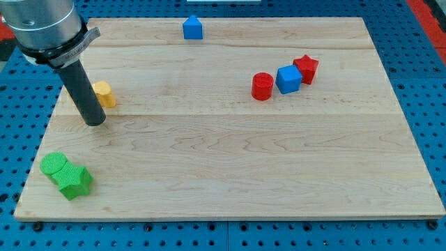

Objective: Point your arm at the blue cube

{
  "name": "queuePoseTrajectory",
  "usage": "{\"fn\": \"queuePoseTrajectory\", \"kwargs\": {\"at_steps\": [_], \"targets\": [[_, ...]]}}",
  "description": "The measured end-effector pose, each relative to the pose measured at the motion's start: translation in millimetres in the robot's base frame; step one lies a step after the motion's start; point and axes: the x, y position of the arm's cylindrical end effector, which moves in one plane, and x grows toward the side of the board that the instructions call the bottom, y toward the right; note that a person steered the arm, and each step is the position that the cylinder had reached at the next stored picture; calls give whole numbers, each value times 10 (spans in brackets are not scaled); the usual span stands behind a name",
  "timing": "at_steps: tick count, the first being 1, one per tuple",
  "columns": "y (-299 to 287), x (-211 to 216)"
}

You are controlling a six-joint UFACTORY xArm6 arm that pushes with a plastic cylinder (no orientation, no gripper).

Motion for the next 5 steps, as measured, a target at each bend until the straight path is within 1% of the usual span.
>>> {"fn": "queuePoseTrajectory", "kwargs": {"at_steps": [1, 3, 4, 5], "targets": [[549, 51], [630, -146], [931, -326], [1958, -671]]}}
